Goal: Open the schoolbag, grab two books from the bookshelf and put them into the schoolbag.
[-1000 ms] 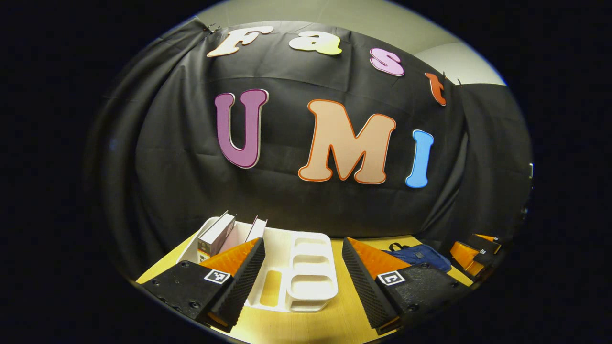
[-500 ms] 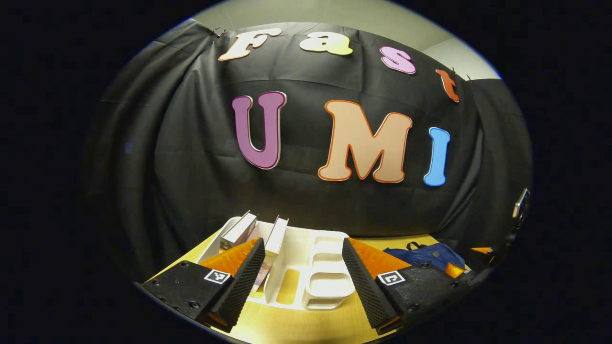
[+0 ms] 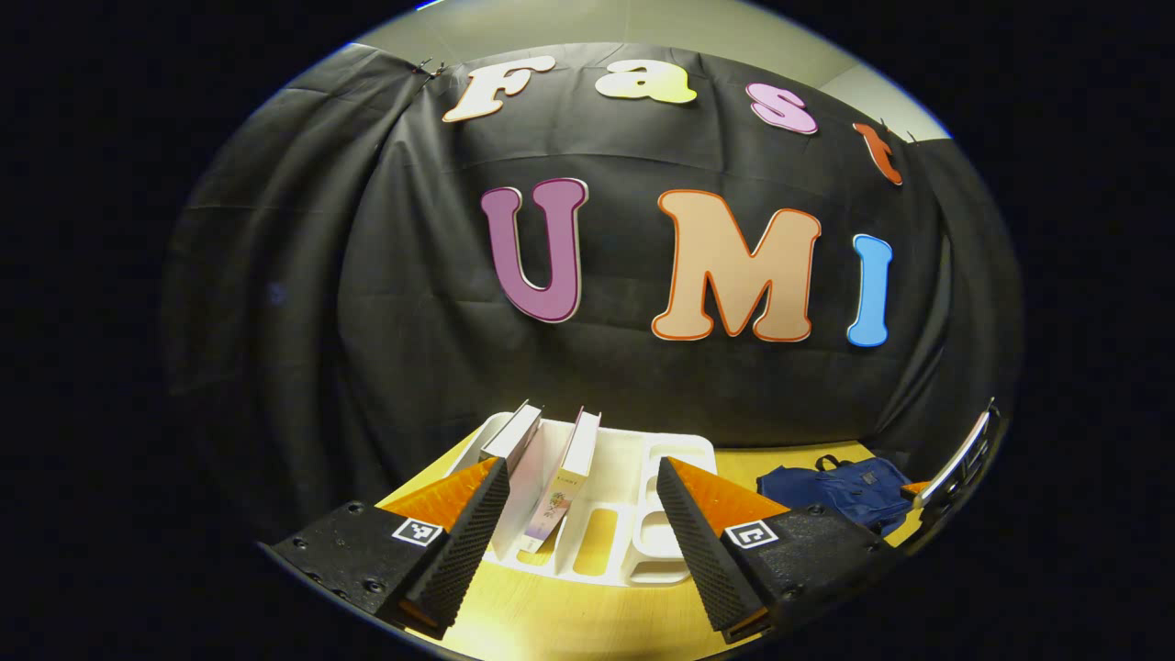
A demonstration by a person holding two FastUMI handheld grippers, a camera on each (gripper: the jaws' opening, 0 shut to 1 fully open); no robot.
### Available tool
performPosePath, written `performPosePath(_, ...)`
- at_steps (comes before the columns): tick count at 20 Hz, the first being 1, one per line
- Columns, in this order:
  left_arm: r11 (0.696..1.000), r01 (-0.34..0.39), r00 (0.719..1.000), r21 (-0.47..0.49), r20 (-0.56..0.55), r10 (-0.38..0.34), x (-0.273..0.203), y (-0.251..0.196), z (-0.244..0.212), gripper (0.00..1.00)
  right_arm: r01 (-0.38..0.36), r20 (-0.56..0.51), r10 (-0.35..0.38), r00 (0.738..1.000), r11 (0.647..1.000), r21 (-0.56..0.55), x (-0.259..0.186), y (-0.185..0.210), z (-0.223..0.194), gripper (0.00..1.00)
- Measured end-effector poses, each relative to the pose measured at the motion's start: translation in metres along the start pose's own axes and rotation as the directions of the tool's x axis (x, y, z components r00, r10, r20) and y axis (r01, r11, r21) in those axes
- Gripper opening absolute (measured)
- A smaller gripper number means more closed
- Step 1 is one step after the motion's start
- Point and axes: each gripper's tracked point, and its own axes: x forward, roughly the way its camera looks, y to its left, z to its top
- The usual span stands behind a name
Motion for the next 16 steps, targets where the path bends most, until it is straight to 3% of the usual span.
performPosePath(1, 1.0, -0.011, 1.0, -0.002, -0.006, 0.011, -0.002, 0.003, -0.002, 0.95, -0.011, -0.003, 0.011, 1.0, 0.999, -0.037, 0.003, 0.009, -0.003, 0.93)
performPosePath(4, 0.999, -0.046, 0.999, 0.004, -0.023, 0.046, -0.003, 0.014, -0.007, 0.95, -0.036, -0.019, 0.034, 0.999, 0.99, -0.135, 0.013, 0.026, -0.008, 0.99)
performPosePath(5, 0.998, -0.056, 0.998, 0.007, -0.025, 0.057, -0.003, 0.018, -0.008, 0.95, -0.041, -0.026, 0.037, 0.999, 0.986, -0.164, 0.018, 0.03, -0.011, 0.93)
performPosePath(8, 0.996, -0.085, 0.996, 0.007, -0.034, 0.085, -0.005, 0.027, -0.011, 0.92, -0.071, -0.056, 0.059, 0.997, 0.968, -0.242, 0.028, 0.041, -0.023, 0.92)
performPosePath(9, 0.996, -0.092, 0.995, 0.007, -0.038, 0.092, -0.004, 0.028, -0.012, 0.92, -0.087, -0.068, 0.072, 0.995, 0.963, -0.257, 0.031, 0.045, -0.028, 0.98)
performPosePath(10, 0.995, -0.096, 0.994, 0.005, -0.043, 0.096, -0.004, 0.03, -0.014, 0.93, -0.096, -0.078, 0.078, 0.994, 0.959, -0.268, 0.033, 0.047, -0.032, 0.91)
performPosePath(11, 0.995, -0.099, 0.994, 0.004, -0.048, 0.099, -0.003, 0.03, -0.014, 0.98, -0.101, -0.088, 0.079, 0.993, 0.956, -0.277, 0.037, 0.049, -0.035, 0.9)
performPosePath(12, 0.995, -0.101, 0.994, 0.006, -0.049, 0.101, -0.003, 0.031, -0.015, 0.93, -0.103, -0.102, 0.077, 0.992, 0.953, -0.285, 0.04, 0.049, -0.04, 0.98)
performPosePath(15, 0.995, -0.103, 0.994, 0.019, -0.047, 0.104, 0.0, 0.03, -0.013, 0.96, -0.098, -0.132, 0.059, 0.99, 0.944, -0.315, 0.054, 0.048, -0.053, 0.98)
performPosePath(16, 0.995, -0.101, 0.994, 0.021, -0.048, 0.101, 0.001, 0.028, -0.014, 0.98, -0.092, -0.136, 0.051, 0.989, 0.943, -0.32, 0.057, 0.047, -0.054, 0.9)
